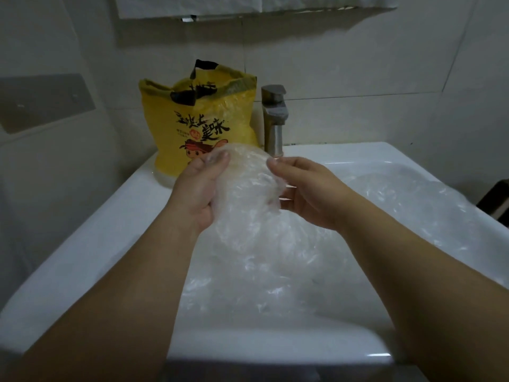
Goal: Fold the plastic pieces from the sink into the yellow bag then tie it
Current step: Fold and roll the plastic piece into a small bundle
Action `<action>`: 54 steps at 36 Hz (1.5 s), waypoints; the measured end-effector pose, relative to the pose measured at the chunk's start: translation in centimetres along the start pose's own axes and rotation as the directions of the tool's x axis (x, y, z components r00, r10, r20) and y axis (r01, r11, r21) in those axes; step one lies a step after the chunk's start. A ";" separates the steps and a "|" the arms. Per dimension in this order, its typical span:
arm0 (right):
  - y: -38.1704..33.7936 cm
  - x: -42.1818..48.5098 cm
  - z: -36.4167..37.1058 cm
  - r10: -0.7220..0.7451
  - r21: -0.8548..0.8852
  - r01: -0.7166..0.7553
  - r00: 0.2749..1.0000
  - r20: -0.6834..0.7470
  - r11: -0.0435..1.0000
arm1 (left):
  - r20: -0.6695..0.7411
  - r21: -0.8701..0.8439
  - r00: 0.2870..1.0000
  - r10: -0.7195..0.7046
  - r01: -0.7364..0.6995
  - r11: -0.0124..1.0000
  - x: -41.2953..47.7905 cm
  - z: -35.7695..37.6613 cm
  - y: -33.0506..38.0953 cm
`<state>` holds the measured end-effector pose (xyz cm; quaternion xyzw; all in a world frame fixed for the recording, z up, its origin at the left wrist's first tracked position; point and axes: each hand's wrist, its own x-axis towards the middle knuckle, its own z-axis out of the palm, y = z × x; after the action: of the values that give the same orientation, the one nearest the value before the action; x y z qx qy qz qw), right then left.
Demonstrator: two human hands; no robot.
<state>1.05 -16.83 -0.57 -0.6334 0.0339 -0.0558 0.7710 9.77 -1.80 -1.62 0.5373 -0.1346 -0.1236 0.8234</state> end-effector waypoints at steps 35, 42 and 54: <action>0.1 0.1 0.4 0.160 0.236 -0.162 0.987 0.029 0.958 | 0.057 0.141 0.995 0.084 -0.091 0.986 -0.5 0.9 -0.4; 0.6 0.0 0.2 0.444 0.155 -0.443 0.895 0.030 0.883 | 0.052 -0.003 0.998 0.040 -0.040 0.999 0.0 0.7 0.2; -0.2 0.0 -0.7 -0.061 -0.062 0.046 0.963 -0.261 0.997 | 0.133 0.126 0.968 -0.212 0.196 0.972 -0.2 -0.5 0.2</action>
<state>1.00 -17.58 -0.54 -0.6421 0.1203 -0.1592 0.7402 9.75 -1.18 -1.66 0.5832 -0.1448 -0.2388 0.7628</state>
